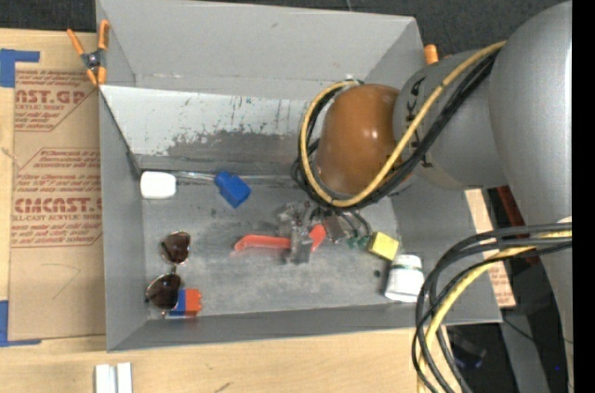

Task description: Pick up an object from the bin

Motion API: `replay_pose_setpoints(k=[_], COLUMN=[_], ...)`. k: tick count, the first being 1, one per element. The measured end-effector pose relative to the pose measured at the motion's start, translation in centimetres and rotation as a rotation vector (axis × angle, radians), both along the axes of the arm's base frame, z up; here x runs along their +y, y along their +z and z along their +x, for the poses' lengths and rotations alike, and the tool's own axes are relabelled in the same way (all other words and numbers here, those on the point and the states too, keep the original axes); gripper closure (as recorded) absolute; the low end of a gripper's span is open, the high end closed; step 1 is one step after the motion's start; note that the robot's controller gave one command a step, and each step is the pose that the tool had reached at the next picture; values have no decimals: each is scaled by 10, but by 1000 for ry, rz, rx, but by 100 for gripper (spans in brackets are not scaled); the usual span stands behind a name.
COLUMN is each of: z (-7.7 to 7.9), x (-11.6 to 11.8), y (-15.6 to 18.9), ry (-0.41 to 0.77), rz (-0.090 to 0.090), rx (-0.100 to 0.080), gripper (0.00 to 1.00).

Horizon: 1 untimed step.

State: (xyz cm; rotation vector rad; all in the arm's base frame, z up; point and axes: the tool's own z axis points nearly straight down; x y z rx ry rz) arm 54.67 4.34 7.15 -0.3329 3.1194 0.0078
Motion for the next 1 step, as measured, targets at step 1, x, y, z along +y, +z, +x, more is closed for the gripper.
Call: replay_pose_setpoints(k=[1], z=[-3], x=[2], y=[37], ry=[7], rz=[-1], rx=[9], gripper=[100])
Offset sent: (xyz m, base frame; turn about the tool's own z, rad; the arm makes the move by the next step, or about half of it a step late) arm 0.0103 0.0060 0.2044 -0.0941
